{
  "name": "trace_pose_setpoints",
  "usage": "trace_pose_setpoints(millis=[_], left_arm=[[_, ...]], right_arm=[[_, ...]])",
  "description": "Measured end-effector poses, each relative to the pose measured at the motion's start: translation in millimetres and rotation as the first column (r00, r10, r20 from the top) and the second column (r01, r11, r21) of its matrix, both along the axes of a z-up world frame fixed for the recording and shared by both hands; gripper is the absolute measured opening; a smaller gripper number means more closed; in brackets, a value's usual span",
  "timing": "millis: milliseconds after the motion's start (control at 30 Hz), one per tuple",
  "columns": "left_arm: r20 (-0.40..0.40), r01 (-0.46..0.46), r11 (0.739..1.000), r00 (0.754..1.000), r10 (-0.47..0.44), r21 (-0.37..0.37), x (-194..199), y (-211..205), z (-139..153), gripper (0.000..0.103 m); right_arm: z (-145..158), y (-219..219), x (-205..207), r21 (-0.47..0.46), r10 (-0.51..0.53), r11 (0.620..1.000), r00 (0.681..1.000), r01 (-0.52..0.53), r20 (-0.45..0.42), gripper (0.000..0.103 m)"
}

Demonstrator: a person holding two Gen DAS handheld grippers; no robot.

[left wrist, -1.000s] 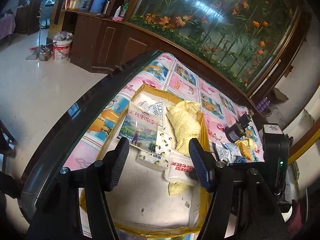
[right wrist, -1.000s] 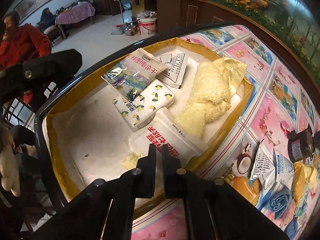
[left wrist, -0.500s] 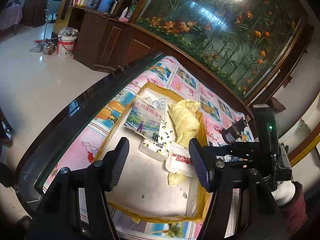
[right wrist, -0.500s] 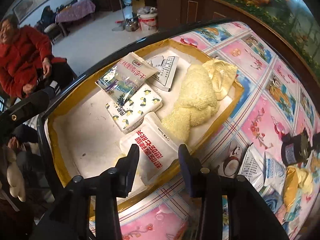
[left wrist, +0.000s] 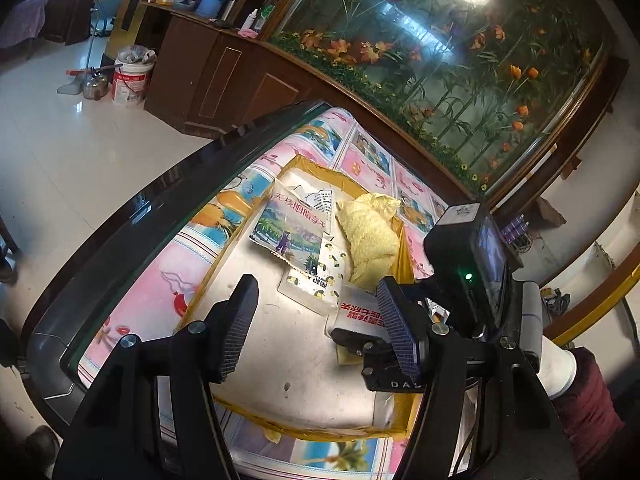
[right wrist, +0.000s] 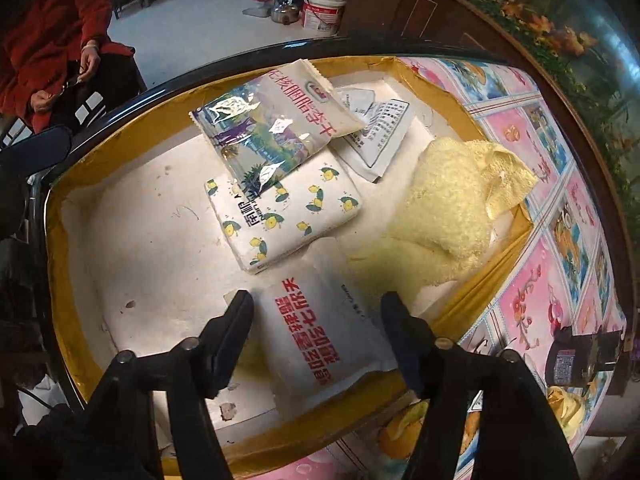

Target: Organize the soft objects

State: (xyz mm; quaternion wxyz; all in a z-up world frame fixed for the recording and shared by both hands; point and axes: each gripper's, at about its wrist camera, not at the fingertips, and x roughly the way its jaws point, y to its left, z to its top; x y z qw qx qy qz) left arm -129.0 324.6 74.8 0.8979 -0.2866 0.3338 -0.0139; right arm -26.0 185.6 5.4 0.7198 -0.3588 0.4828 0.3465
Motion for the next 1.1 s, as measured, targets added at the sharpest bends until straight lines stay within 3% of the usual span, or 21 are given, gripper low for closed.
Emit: trace_pose_setpoints(millis=[67, 100, 200, 233, 300, 367, 633, 733, 867, 933, 967, 1100], left_arm=[[0.002, -0.005, 1.000, 1.000, 0.005, -0.006, -1, 1, 0, 0.063], [0.002, -0.009, 1.000, 1.000, 0.009, -0.006, -2, 2, -1, 0.063], [-0.001, -0.020, 1.000, 1.000, 0.020, -0.014, -3, 7, -3, 0.063], [-0.003, -0.025, 1.000, 1.000, 0.024, -0.016, -3, 8, -5, 0.063], [-0.011, -0.028, 0.999, 1.000, 0.028, -0.020, -2, 9, -7, 0.063], [-0.016, -0.026, 0.999, 1.000, 0.025, -0.025, -1, 8, -9, 0.063], [-0.031, -0.015, 1.000, 0.999, 0.015, -0.024, 0, 1, -12, 0.063], [-0.032, 0.002, 1.000, 0.999, -0.003, -0.018, 0, -3, -10, 0.063], [0.000, 0.066, 0.998, 0.998, -0.066, 0.023, -1, -22, 1, 0.063], [0.012, 0.114, 0.993, 0.993, -0.115, 0.043, 1, -37, 5, 0.063], [0.013, 0.141, 0.988, 0.990, -0.142, 0.058, 4, -47, 7, 0.063], [-0.004, 0.267, 0.958, 0.963, -0.268, 0.101, 12, -95, 8, 0.063]], right_arm=[[0, -1, -2, 0.010, -0.005, 1.000, 1.000, 0.005, 0.014, 0.076], [1, -2, -3, 0.019, -0.017, 1.000, 1.000, 0.017, 0.021, 0.072], [15, -11, -6, 0.090, -0.050, 0.995, 0.999, 0.050, 0.005, 0.040], [19, -15, -7, 0.114, -0.062, 0.992, 0.998, 0.060, 0.012, 0.023], [27, -24, -9, 0.159, -0.079, 0.984, 0.997, 0.079, -0.003, 0.009], [31, -30, -12, 0.182, -0.087, 0.979, 0.996, 0.088, -0.012, 0.004], [53, -66, -7, 0.335, -0.156, 0.928, 0.987, 0.163, -0.047, 0.002], [69, -100, 1, 0.433, -0.242, 0.865, 0.967, 0.254, -0.083, 0.003], [81, -175, 13, 0.507, -0.434, 0.748, 0.893, 0.429, -0.116, 0.010], [81, -218, 15, 0.521, -0.524, 0.691, 0.844, 0.502, -0.118, 0.029], [79, -239, 15, 0.525, -0.560, 0.664, 0.819, 0.532, -0.122, 0.033], [59, -297, 1, 0.512, -0.635, 0.598, 0.754, 0.616, -0.166, 0.036]])
